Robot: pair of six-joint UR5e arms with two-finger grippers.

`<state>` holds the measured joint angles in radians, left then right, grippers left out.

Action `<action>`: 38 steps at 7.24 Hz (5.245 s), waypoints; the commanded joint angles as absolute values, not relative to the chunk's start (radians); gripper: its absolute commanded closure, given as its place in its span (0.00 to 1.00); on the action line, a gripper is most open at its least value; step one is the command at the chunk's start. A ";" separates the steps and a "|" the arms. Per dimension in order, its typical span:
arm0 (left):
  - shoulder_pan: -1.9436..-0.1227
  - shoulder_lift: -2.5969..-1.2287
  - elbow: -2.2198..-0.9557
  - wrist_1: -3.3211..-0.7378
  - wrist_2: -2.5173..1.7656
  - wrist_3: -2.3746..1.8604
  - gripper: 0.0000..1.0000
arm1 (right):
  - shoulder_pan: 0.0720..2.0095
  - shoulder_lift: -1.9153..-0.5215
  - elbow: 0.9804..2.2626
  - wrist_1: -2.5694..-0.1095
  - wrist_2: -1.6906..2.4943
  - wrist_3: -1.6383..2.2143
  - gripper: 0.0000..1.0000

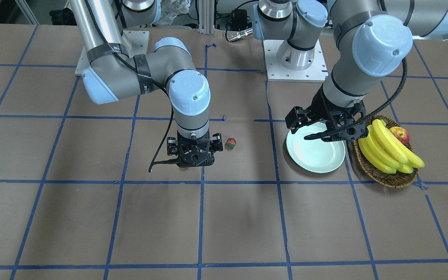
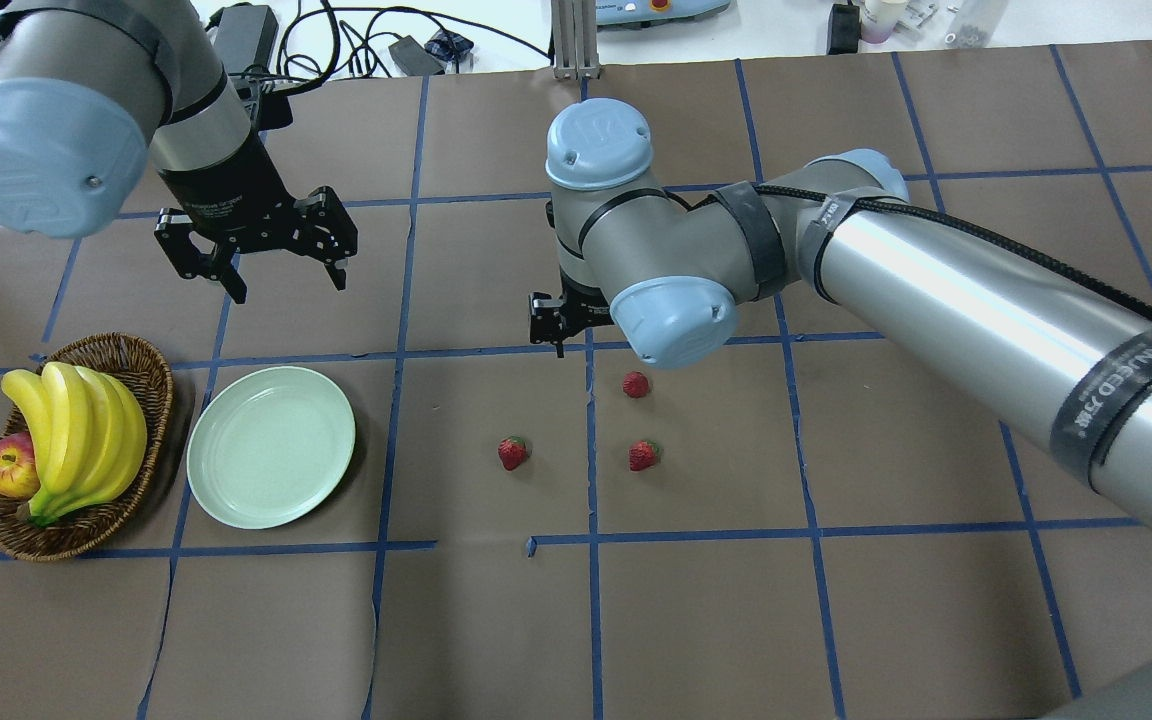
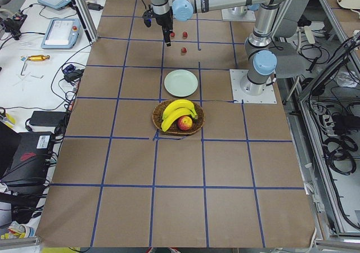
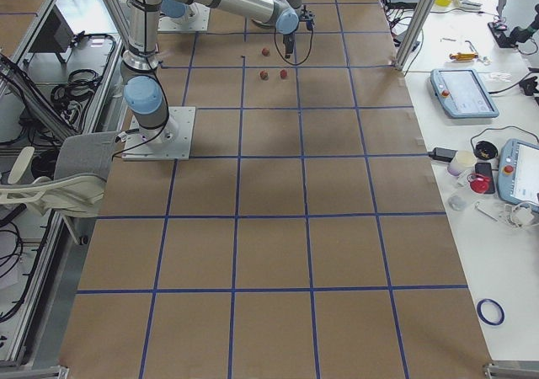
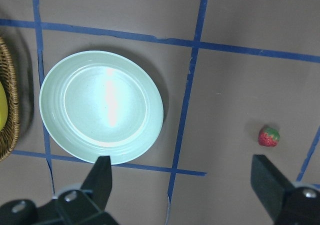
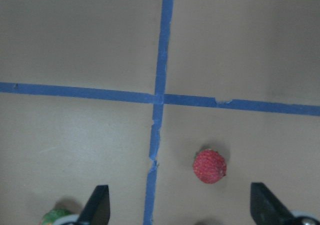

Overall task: Collect all strawberries into plate
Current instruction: 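Move the right gripper to the all-red strawberry and grasp it, then lift the red strawberry and set it down nearer the plate, then move the right gripper to the green-topped strawberry and grasp it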

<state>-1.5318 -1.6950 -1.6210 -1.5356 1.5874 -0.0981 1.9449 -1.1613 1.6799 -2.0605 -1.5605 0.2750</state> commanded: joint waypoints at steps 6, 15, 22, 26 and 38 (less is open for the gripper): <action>-1.540 -1.703 -1.623 -1.534 1.585 -0.100 0.00 | 1.908 -1.112 1.773 -2.127 -1.583 0.132 0.02; -1.540 -1.710 -1.623 -1.513 1.586 -0.092 0.00 | 1.908 -1.069 1.767 -2.161 -1.580 0.130 0.40; -1.545 -1.697 -1.629 -1.514 1.582 -0.100 0.00 | 1.908 -1.081 1.663 -2.148 -1.528 0.147 1.00; -1.546 -1.687 -1.646 -1.514 1.583 -0.098 0.00 | 1.965 -1.043 1.661 -2.154 -1.376 0.193 1.00; -1.546 -1.697 -1.655 -1.514 1.586 -0.098 0.00 | 1.950 -1.210 1.686 -1.788 -1.502 0.100 0.00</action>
<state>-1.5450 -1.6959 -1.6542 -1.5152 1.5887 -0.0980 1.9538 -1.1901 1.6727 -1.8801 -1.4748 0.1255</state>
